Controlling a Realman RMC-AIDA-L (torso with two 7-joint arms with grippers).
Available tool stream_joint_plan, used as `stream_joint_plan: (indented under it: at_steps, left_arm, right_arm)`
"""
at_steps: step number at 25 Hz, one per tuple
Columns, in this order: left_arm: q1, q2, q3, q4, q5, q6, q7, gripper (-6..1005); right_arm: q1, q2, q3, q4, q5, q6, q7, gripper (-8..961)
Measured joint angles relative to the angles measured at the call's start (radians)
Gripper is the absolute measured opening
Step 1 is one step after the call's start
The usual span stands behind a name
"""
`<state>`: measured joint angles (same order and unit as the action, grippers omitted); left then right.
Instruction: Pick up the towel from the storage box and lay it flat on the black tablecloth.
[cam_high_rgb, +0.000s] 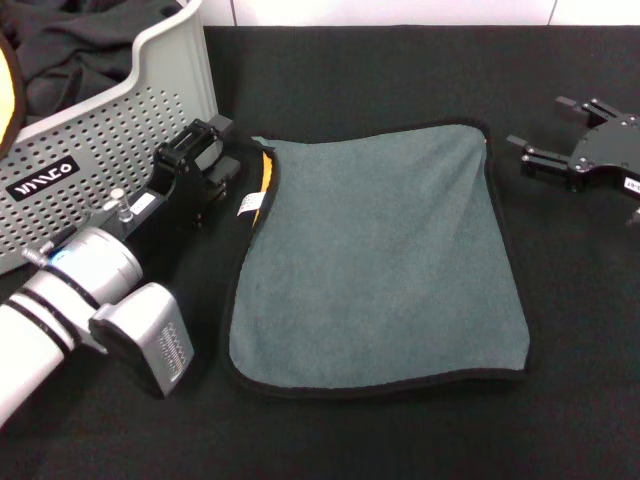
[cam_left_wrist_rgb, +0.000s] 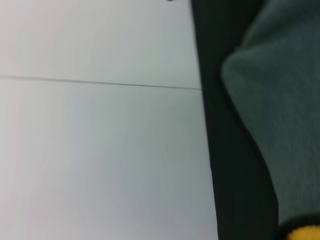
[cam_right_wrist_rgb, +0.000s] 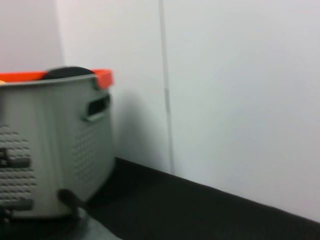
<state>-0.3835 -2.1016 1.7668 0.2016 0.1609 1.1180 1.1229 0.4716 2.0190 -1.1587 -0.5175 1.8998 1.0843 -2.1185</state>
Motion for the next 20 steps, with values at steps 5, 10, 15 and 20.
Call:
stream_joint_plan:
  at_steps: [5, 10, 15, 20]
  left_arm:
    - [0.037, -0.002, 0.034, 0.001, 0.012, 0.077, -0.251, 607]
    - [0.055, 0.003, 0.14, 0.001, 0.014, 0.182, -0.577, 604]
    - [0.029, 0.027, 0.226, 0.002, 0.076, 0.292, -1.037, 602]
    - [-0.028, 0.082, 0.229, 0.022, 0.234, 0.375, -1.412, 596]
  right_arm:
    - [-0.016, -0.003, -0.006, -0.01, -0.006, 0.118, -0.015, 890]
    - [-0.019, -0.017, -0.006, -0.034, -0.06, 0.267, 0.045, 890]
    - [-0.028, -0.028, -0.005, -0.103, -0.155, 0.416, 0.112, 889]
    - [-0.038, -0.029, -0.002, -0.188, -0.246, 0.566, 0.171, 889]
